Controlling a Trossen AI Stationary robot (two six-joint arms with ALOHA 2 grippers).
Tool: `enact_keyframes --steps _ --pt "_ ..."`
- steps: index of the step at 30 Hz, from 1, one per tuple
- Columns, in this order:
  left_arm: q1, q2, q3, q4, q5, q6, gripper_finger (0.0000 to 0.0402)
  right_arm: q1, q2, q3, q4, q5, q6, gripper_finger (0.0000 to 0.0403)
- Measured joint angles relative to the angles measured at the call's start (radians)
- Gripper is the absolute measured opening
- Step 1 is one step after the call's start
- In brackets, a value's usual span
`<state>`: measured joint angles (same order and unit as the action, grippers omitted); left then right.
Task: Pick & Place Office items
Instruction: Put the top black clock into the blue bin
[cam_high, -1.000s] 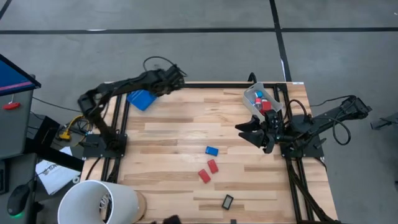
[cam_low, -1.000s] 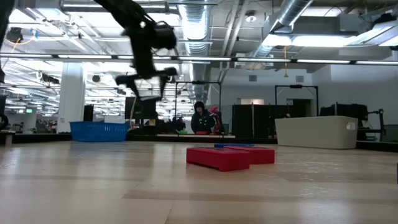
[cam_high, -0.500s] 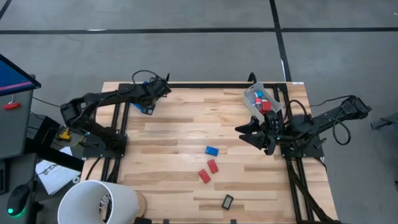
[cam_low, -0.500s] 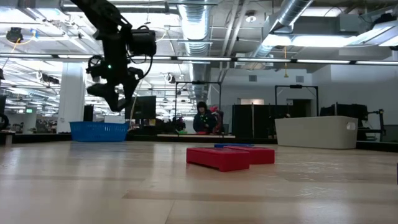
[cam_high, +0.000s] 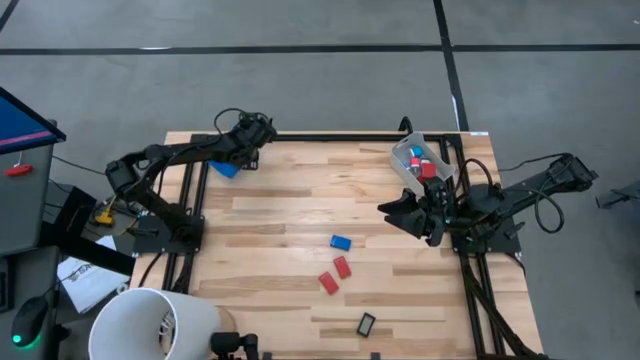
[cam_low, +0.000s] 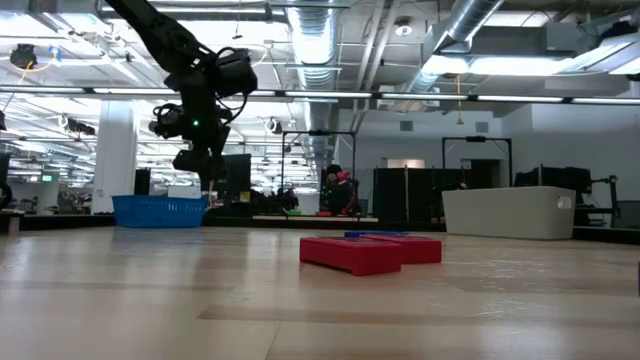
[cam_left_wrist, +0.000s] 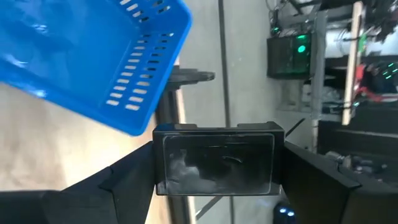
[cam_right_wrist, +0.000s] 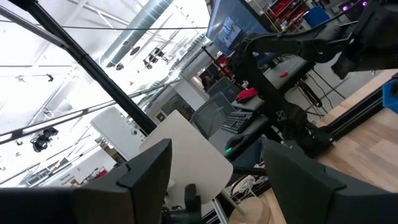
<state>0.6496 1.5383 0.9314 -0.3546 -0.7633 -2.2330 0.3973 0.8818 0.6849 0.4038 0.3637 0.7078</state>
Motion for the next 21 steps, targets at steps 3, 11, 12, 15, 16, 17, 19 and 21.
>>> enact_keyframes --steps 3,11,12,15,16,17,19,21 --pt "0.005 0.0 0.0 0.016 -0.016 -0.001 0.0286 0.0 0.0 0.0 0.0 0.001 0.0 0.0245" --pt "-0.039 0.0 0.0 0.1 -0.037 0.007 0.0286 0.0 0.0 0.0 0.0 0.003 0.011 0.0245" --pt "-0.052 0.0 0.0 0.126 -0.042 0.012 0.0286 0.0 0.0 0.0 0.0 0.003 0.011 0.0245" --pt "-0.102 0.0 0.0 0.225 -0.049 0.048 0.0287 -0.005 0.0 0.0 -0.002 0.003 0.011 0.0245" --pt "-0.12 0.0 0.0 0.263 -0.056 0.064 0.0287 -0.009 0.0 0.0 -0.003 0.003 0.011 0.0245" --pt "-0.137 0.0 0.0 0.304 -0.065 0.097 0.0287 -0.01 0.0 0.0 -0.002 0.003 0.011 0.0245" --pt "-0.164 0.0 0.0 0.424 -0.068 0.205 0.0288 -0.013 0.0 0.0 -0.002 0.003 0.011 0.0245" --pt "-0.176 0.0 0.0 0.585 -0.044 0.378 0.0288 -0.013 0.0 0.0 -0.002 0.003 0.011 0.0245"
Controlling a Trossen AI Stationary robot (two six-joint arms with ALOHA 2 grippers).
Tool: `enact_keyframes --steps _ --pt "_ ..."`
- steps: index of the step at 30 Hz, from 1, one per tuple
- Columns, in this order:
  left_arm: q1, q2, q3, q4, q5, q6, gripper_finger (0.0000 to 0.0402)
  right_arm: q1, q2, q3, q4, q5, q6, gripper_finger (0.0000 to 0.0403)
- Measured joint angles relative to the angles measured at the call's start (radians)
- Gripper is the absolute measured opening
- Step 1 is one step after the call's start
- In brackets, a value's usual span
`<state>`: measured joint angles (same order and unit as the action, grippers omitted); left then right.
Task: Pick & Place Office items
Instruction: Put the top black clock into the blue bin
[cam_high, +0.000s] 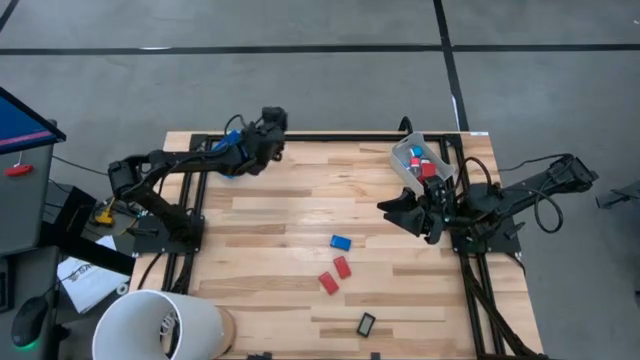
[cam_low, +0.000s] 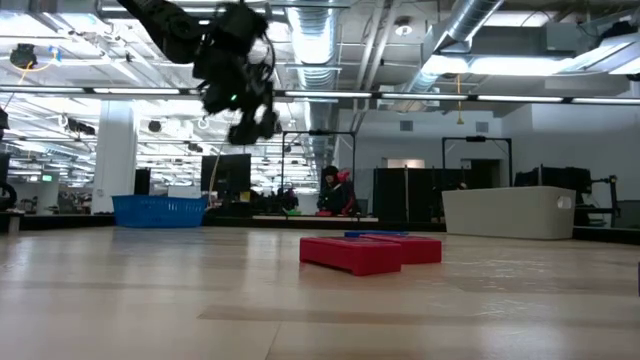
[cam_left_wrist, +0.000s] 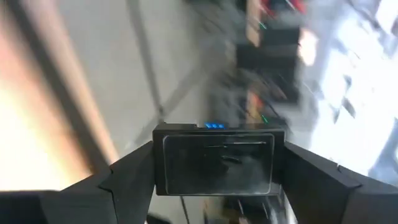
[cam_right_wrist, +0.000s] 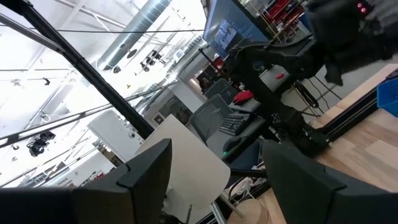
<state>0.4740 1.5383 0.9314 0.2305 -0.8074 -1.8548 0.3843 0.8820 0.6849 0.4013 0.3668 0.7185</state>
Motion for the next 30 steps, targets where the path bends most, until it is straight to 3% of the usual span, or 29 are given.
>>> enact_keyframes --steps 4,11,22,30 --pt "0.012 0.0 0.031 0.278 0.145 0.324 0.0287 0.0 0.0 0.0 -0.001 0.0 0.0 0.0245" --pt "-0.006 0.0 0.225 0.302 0.355 0.767 0.0287 0.0 0.0 0.0 -0.004 -0.001 -0.001 0.0245" --pt "-0.032 0.0 0.519 -0.07 0.264 1.509 0.0287 0.002 0.0 0.0 -0.004 -0.003 0.004 0.0245" --pt "-0.034 0.0 0.743 -0.464 0.076 1.772 0.0287 0.002 0.002 0.0 -0.006 -0.003 0.004 0.0245"
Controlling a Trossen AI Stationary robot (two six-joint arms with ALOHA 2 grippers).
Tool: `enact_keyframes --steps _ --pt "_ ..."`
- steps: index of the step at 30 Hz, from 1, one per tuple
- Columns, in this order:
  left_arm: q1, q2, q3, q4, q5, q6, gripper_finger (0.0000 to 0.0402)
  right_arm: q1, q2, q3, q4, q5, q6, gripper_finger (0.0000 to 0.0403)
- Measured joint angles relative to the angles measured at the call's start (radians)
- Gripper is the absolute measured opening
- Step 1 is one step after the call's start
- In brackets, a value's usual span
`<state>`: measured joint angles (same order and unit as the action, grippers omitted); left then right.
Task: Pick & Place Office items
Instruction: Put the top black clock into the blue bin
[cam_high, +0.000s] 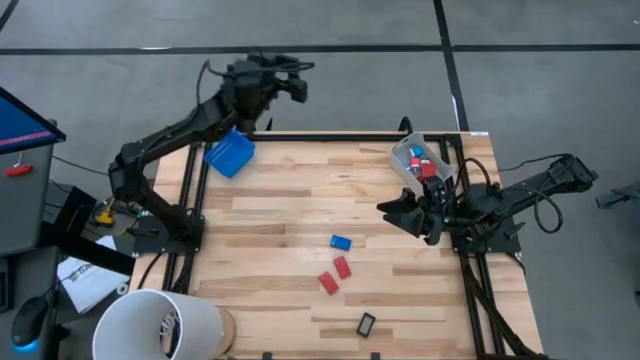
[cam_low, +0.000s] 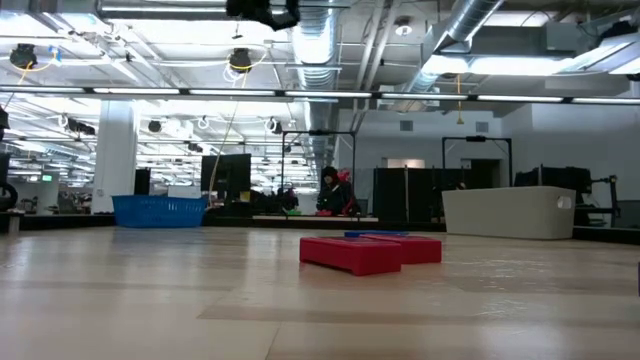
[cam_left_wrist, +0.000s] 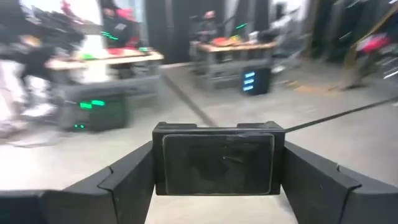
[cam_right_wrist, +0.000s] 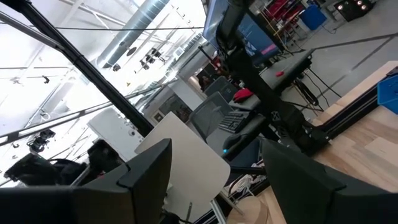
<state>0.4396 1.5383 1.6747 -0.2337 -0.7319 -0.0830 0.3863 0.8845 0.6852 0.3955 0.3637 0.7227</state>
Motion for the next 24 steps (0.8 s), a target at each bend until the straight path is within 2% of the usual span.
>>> enact_keyframes --steps 3,10,14,24 --pt "0.0 0.0 0.061 -0.132 -0.059 0.062 0.0287 0.0 0.0 0.0 -0.001 0.0 0.0 0.0245" --pt "-0.001 0.0 0.173 -0.362 -0.093 0.102 0.0287 -0.001 0.0 0.0 -0.003 0.0 -0.011 0.0245" --pt "0.01 0.0 0.206 -0.378 -0.111 0.102 0.0286 -0.001 0.0 0.0 -0.003 0.0 -0.012 0.0245" --pt "0.165 0.001 0.217 -0.461 -0.104 0.066 0.0286 0.002 0.0 0.0 -0.003 0.0 -0.008 0.0245"
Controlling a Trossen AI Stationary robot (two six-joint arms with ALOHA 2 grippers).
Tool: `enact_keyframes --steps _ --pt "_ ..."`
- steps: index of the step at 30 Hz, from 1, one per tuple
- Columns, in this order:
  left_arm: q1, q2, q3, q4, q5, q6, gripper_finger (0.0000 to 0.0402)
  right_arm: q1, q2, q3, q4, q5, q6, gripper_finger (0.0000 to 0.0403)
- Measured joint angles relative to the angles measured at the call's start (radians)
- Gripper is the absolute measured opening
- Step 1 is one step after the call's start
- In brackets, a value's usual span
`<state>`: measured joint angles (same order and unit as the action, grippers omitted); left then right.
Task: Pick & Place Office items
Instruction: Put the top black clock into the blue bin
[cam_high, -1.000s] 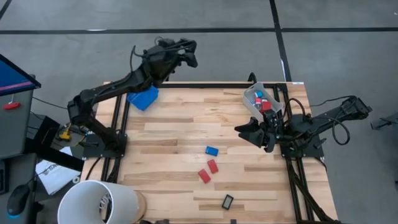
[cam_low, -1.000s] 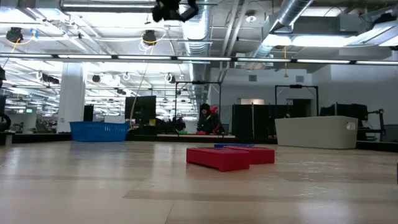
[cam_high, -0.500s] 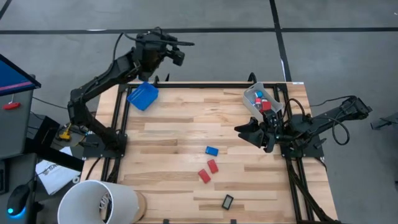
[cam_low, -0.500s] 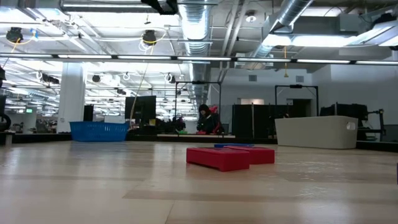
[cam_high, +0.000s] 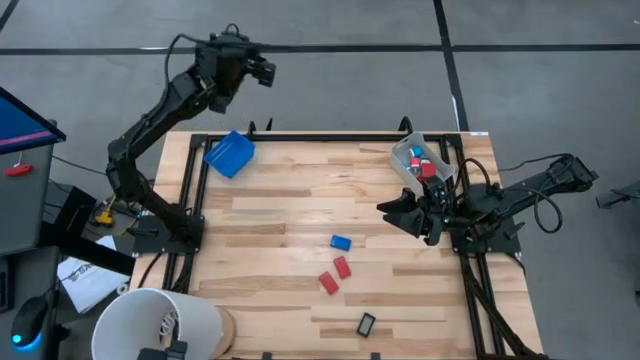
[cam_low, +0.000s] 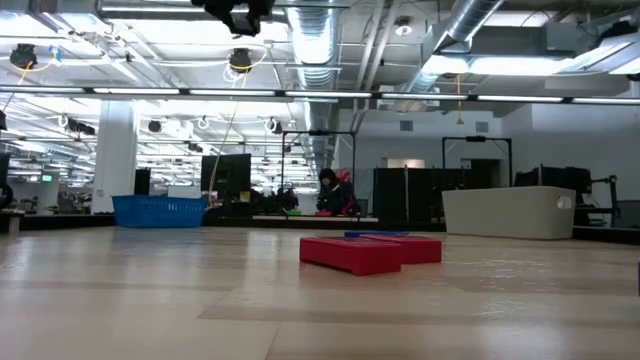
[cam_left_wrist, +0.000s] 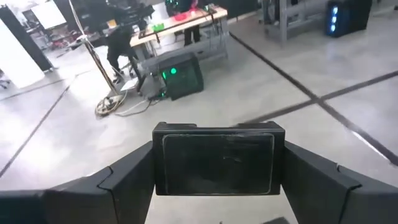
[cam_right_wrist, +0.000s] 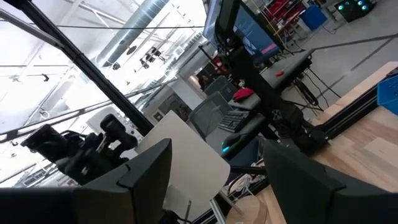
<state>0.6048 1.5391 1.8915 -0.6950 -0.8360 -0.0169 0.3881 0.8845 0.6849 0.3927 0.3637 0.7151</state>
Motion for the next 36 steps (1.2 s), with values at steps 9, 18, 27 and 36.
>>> enact_keyframes --steps 9,18,27,36 --pt "-0.117 0.065 -0.005 0.001 0.118 -0.093 0.0286 -0.018 0.0 0.0 -0.021 0.001 -0.008 0.0245" --pt "-0.207 0.259 -0.005 -0.208 0.123 -0.193 0.0286 -0.016 0.0 0.0 -0.021 0.0 -0.008 0.0245" --pt "-0.075 0.437 -0.005 -0.426 0.138 -0.607 0.0286 -0.013 0.0 0.0 -0.018 0.0 -0.007 0.0245" --pt "0.011 0.489 -0.022 -0.507 0.208 -1.207 0.0286 -0.007 0.0 0.0 -0.018 0.0 0.009 0.0245"
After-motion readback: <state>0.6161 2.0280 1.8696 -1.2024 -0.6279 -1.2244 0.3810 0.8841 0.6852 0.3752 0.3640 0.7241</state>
